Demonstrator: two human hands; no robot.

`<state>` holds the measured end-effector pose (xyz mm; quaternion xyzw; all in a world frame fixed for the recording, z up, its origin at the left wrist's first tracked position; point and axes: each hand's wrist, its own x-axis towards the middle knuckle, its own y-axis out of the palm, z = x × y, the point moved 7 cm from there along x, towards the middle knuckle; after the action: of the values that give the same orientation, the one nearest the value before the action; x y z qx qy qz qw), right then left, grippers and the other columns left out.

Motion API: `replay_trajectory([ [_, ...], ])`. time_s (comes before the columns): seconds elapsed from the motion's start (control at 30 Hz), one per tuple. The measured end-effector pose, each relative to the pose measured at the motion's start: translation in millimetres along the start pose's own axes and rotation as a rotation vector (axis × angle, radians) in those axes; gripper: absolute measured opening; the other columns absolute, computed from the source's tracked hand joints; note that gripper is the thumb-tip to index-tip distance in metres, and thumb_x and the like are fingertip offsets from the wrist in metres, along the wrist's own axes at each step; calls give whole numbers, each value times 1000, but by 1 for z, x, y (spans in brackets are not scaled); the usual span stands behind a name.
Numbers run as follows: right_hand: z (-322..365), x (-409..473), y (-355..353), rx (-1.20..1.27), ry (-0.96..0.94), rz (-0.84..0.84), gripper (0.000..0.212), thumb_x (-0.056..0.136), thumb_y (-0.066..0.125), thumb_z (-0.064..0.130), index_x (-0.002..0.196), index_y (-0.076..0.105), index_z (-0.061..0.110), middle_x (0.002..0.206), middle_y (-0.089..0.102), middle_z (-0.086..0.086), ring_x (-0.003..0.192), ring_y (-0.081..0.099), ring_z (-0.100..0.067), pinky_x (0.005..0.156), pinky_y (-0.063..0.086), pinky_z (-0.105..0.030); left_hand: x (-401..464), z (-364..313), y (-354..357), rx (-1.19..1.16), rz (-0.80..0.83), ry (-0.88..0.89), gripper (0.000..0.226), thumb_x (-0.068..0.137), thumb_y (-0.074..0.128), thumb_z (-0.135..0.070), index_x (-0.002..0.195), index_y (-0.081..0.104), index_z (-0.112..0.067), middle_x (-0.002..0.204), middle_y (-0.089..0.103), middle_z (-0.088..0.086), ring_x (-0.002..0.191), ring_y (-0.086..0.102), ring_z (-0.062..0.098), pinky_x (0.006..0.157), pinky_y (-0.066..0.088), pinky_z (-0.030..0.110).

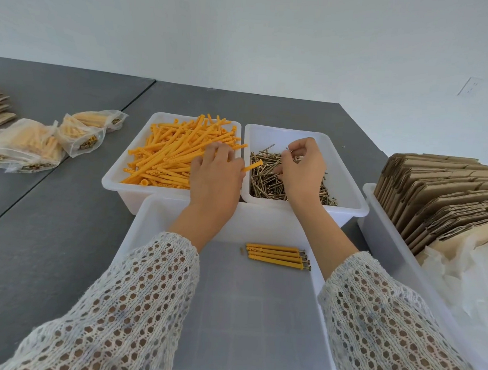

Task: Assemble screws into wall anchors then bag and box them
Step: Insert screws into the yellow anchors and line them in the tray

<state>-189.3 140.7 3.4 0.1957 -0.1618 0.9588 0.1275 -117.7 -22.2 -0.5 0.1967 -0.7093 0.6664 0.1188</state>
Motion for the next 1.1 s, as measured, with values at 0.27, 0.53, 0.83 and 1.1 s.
replay_trajectory([
  [0.27,5,-2,-8,202,61,-85,19,93,55,0,97,52,18,88,61,1,60,71,-14,61,61,-36,0,2,2,-50,10,-31,28,104,46,-32,122,65,-23,143,43,1,143,26,24,102,39,50],
  [0.53,8,-4,-7,201,42,-74,15,93,58,1,99,53,14,85,61,-1,61,71,-13,59,60,-28,0,3,0,-33,-19,-33,29,103,45,-34,120,66,-26,142,46,0,140,31,25,97,41,43],
  [0.83,16,-10,6,193,-10,21,12,92,59,1,98,55,11,84,62,-5,59,71,-13,55,56,-22,1,3,-1,-18,-37,-27,29,102,47,-37,118,68,-26,135,50,-1,134,36,27,96,39,42],
  [1.1,18,-9,2,189,-22,-26,12,92,58,1,98,55,12,82,62,-2,60,71,-14,57,58,-26,1,3,0,-31,-53,-29,27,101,48,-37,116,69,-27,130,53,-1,129,39,26,93,39,42],
])
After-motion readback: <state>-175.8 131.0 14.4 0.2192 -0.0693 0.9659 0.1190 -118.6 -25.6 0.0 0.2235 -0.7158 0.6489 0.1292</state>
